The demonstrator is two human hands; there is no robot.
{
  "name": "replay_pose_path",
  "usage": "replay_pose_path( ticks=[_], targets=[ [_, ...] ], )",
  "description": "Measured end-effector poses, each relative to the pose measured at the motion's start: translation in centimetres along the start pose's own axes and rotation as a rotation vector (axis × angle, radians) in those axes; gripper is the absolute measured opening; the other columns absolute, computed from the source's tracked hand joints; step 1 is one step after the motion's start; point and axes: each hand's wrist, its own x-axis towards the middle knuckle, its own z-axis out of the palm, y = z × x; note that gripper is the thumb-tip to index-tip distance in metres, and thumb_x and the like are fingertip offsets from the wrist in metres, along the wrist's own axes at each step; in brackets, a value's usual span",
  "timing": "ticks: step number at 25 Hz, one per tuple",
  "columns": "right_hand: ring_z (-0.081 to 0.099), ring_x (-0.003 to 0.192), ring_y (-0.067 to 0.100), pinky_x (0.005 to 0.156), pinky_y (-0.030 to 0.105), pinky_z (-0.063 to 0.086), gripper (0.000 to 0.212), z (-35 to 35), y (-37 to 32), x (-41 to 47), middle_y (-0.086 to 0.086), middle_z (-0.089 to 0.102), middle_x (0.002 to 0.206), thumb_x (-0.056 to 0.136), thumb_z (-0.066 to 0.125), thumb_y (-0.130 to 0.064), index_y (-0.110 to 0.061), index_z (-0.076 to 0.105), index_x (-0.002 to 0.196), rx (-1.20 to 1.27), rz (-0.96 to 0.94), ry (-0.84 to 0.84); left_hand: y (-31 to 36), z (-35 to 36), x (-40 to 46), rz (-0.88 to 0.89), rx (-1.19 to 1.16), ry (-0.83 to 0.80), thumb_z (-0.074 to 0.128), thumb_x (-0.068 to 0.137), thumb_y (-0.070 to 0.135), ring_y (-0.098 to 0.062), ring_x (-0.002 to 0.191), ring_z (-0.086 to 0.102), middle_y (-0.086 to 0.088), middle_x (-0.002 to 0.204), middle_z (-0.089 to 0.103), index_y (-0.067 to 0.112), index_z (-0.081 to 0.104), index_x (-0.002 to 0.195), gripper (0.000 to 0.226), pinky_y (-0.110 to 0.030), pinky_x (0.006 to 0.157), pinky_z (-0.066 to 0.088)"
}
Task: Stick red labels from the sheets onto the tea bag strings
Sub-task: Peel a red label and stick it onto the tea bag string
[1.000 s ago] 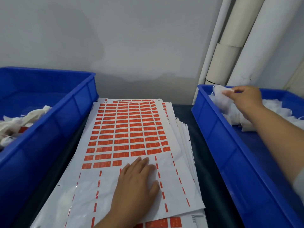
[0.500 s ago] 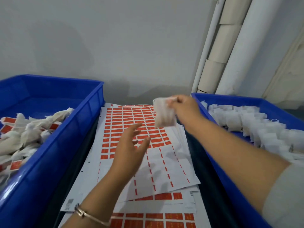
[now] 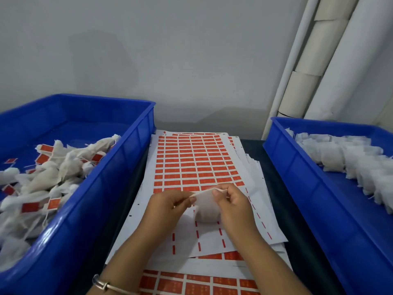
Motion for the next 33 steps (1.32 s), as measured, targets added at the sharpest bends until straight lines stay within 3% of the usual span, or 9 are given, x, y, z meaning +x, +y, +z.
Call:
replay_pose_path(
  ticks=[4, 7, 11, 15, 18, 22, 25, 30, 33],
  targets=[
    [0.052, 0.091, 0.001, 0.061, 0.005, 0.040, 0.010, -0.3, 0.9, -0.7, -0.025, 0.050, 0.098, 0.098, 0.040, -0.034, -0.035, 0.049, 0.095, 0.027, 0.001, 0.003, 0.1, -0.2, -0.2, 0.158, 0.065, 0.017, 0.051, 0.074, 0.051, 0.020, 0.082, 0.052, 0.045, 0.066, 0.051, 0.041, 0.070, 0.095, 0.030, -0.003, 0.059, 0.038],
    [0.051, 0.091, -0.004, 0.058, 0.005, 0.041, 0.005, -1.0, 1.3, -0.9, -0.032, 0.052, 0.092, 0.096, 0.043, -0.042, -0.044, 0.047, 0.097, 0.076, 0.036, -0.052, 0.3, -0.1, -0.5, 0.213, 0.082, 0.067, 0.063, 0.077, 0.041, 0.025, 0.086, 0.049, 0.046, 0.070, 0.049, 0.035, 0.073, 0.097, 0.023, 0.003, 0.063, 0.040],
    [0.040, 0.094, -0.031, 0.057, -0.004, 0.037, 0.049, -1.0, 1.0, -1.2, -0.060, 0.039, 0.093, 0.057, 0.058, -0.077, -0.064, 0.041, 0.101, -0.019, -0.072, -0.150, 0.9, 0.0, -0.9, 0.268, 0.008, 0.041, 0.054, 0.073, 0.048, 0.020, 0.090, 0.052, 0.049, 0.071, 0.051, 0.037, 0.072, 0.097, 0.032, 0.004, 0.071, 0.038],
    [0.054, 0.085, -0.016, 0.066, 0.000, 0.034, 0.012, -0.5, 1.1, -1.2, -0.046, 0.052, 0.078, 0.065, 0.055, -0.060, -0.053, 0.054, 0.074, -0.137, -0.181, -0.040, 1.4, 0.1, -1.3, 0.372, 0.082, 0.195, 0.060, 0.074, 0.037, 0.008, 0.070, 0.059, 0.030, 0.082, 0.062, 0.024, 0.076, 0.091, 0.027, -0.002, 0.060, 0.044],
    [0.050, 0.093, -0.020, 0.067, -0.007, 0.035, 0.012, -0.8, 1.3, -1.4, -0.042, 0.056, 0.083, 0.080, 0.058, -0.051, -0.043, 0.055, 0.072, -0.086, -0.263, 0.070, 1.4, 0.3, -1.7, 0.413, 0.091, 0.349, 0.063, 0.075, 0.029, 0.003, 0.073, 0.060, 0.011, 0.082, 0.069, 0.017, 0.076, 0.089, 0.023, -0.009, 0.062, 0.050],
    [0.054, 0.092, -0.009, 0.071, -0.001, 0.040, 0.017, -0.7, 1.5, -1.3, -0.025, 0.061, 0.090, 0.088, 0.052, -0.045, -0.029, 0.058, 0.087, -0.017, -0.216, -0.076, 1.4, -1.0, -1.1, 0.219, -0.048, 0.555, 0.054, 0.075, 0.039, 0.013, 0.081, 0.058, 0.030, 0.083, 0.057, 0.029, 0.066, 0.096, 0.026, 0.004, 0.066, 0.041],
    [0.056, 0.089, -0.009, 0.065, 0.002, 0.043, 0.016, -0.7, 1.5, -1.3, -0.021, 0.064, 0.086, 0.091, 0.049, -0.035, -0.024, 0.061, 0.089, 0.004, -0.070, -0.283, 0.4, -1.5, -0.1, 0.010, -0.134, 0.633, 0.055, 0.072, 0.043, 0.013, 0.082, 0.058, 0.027, 0.080, 0.060, 0.030, 0.070, 0.098, 0.032, -0.001, 0.056, 0.043],
    [0.065, 0.075, 0.016, 0.081, 0.027, 0.050, 0.021, -1.8, 0.8, -1.3, 0.002, 0.067, 0.072, 0.078, 0.058, -0.038, -0.021, 0.069, 0.076, 0.355, 0.213, -0.562, -0.6, -0.5, 0.5, -0.256, -0.378, 0.518, 0.073, 0.075, 0.029, 0.019, 0.067, 0.058, 0.031, 0.061, 0.062, 0.033, 0.070, 0.079, 0.007, -0.002, 0.041, 0.038],
    [0.063, 0.064, 0.019, 0.076, 0.034, 0.055, 0.022, -2.0, 0.6, -0.7, 0.010, 0.062, 0.063, 0.078, 0.057, -0.029, -0.015, 0.069, 0.066, 0.768, 0.262, -0.467, -1.0, -0.2, 0.7, -0.371, -0.286, 0.357, 0.078, 0.073, 0.031, 0.002, 0.063, 0.063, 0.030, 0.058, 0.060, 0.031, 0.069, 0.062, 0.014, -0.007, 0.044, 0.040]
  ],
)
